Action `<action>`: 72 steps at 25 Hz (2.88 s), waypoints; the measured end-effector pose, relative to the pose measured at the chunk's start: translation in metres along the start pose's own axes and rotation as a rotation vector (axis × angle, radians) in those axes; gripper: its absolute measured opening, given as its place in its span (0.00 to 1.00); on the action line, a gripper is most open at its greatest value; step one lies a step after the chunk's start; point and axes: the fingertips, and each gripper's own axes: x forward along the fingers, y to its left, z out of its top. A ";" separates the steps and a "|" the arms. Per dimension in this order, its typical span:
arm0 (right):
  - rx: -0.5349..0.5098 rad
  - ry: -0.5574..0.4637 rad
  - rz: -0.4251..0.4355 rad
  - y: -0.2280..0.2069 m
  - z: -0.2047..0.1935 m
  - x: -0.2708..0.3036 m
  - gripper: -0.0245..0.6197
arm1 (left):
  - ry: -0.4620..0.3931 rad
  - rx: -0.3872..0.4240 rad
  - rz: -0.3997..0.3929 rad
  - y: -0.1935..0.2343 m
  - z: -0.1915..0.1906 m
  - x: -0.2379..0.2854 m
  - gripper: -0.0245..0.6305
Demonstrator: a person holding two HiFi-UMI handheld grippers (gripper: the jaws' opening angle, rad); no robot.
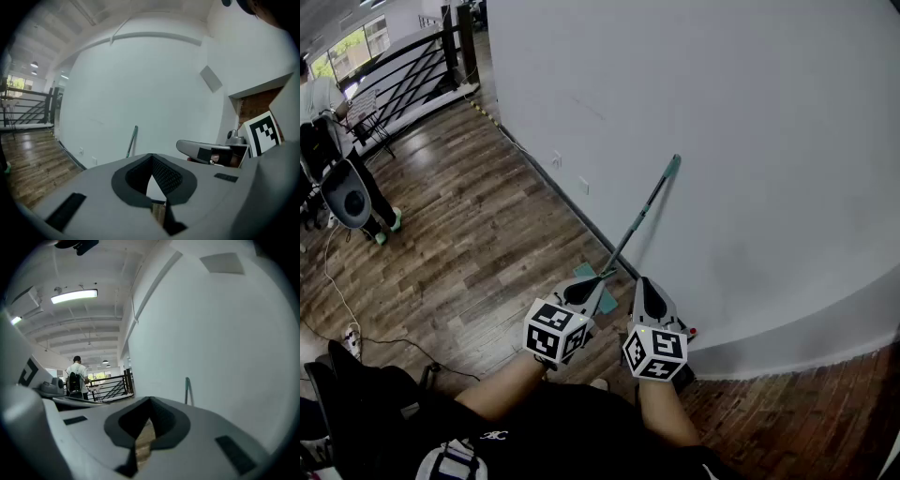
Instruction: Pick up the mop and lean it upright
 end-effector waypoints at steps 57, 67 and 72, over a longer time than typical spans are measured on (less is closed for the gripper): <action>0.009 0.139 -0.265 -0.191 0.028 0.318 0.06 | 0.022 -0.011 -0.117 0.158 0.117 0.288 0.03; 0.074 0.219 -0.453 -0.246 0.002 0.383 0.23 | 0.052 0.018 -0.170 0.196 0.136 0.321 0.03; 0.090 0.223 -0.484 -0.256 0.005 0.395 0.23 | 0.071 0.002 -0.172 0.205 0.134 0.326 0.03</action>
